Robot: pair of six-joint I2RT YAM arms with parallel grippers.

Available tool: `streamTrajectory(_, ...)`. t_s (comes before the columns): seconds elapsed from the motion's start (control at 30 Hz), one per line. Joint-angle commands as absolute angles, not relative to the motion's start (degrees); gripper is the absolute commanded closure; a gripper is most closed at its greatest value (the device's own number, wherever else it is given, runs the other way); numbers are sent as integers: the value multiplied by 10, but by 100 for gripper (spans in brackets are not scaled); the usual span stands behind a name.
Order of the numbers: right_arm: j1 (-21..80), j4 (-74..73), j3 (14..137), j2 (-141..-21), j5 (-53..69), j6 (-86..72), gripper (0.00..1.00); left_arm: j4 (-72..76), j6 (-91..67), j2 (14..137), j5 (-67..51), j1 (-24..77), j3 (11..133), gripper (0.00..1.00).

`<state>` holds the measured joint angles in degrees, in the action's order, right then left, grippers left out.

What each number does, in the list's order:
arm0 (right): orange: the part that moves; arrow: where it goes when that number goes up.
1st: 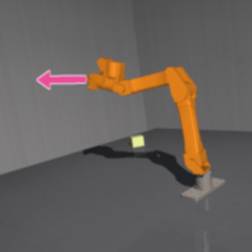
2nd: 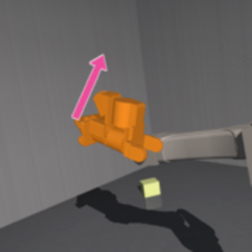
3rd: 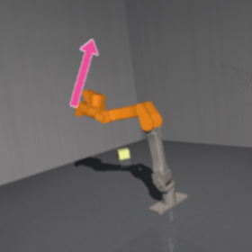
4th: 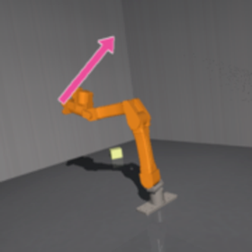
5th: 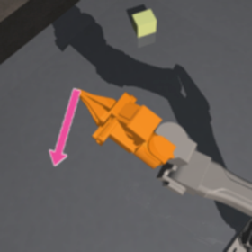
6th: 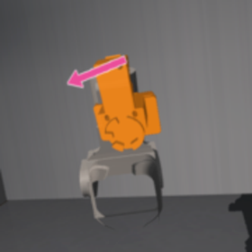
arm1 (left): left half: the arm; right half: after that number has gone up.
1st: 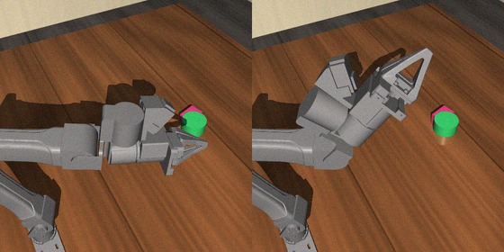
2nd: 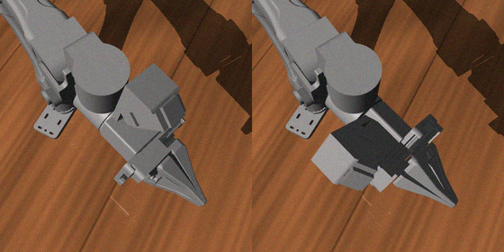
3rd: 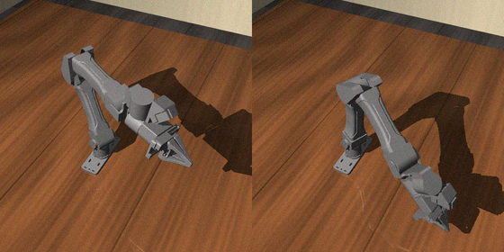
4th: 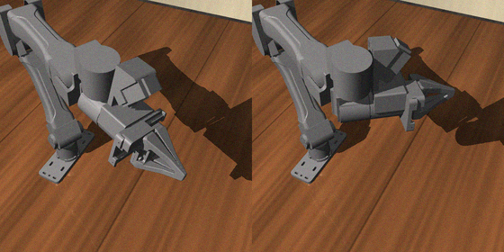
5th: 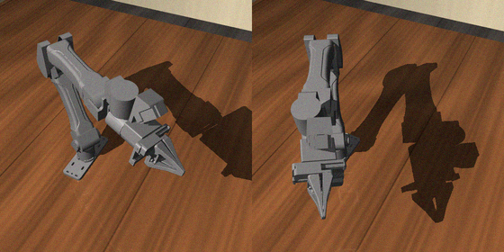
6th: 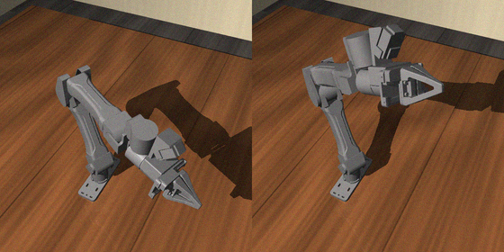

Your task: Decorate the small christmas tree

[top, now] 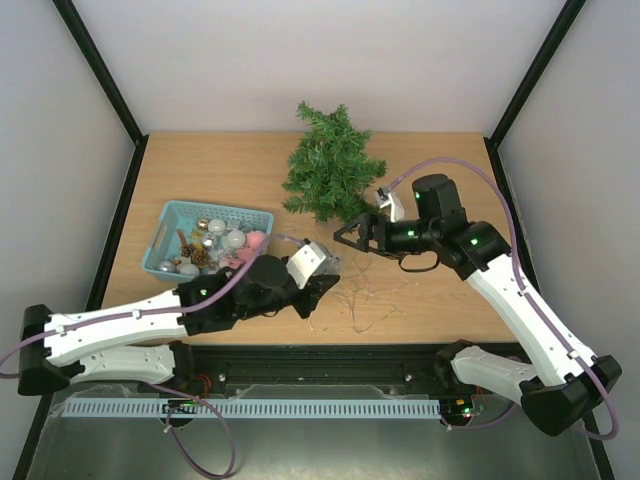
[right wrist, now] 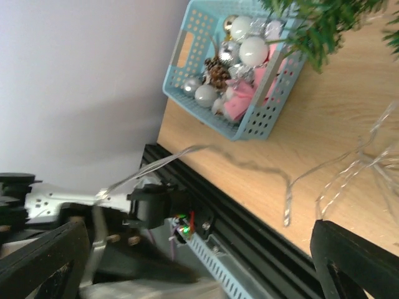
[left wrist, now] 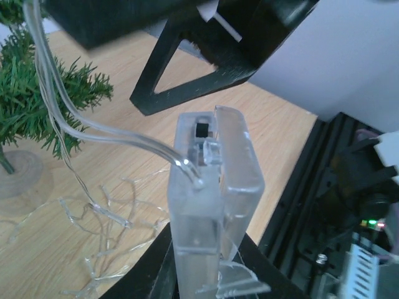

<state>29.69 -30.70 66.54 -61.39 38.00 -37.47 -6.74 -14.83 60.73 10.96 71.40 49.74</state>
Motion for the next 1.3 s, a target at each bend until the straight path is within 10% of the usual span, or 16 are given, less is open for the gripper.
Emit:
streamTrajectory(0.0,297,-352,673,-593,296,-340,1,-167,-175,567,56,718,571,83)
streamTrajectory(0.87,443,-70,480,-510,125,-283,11,-287,-195,657,-39,718,897,77)
streamTrajectory(1.27,444,-39,489,-587,29,-278,43,-284,-188,682,-47,716,943,77)
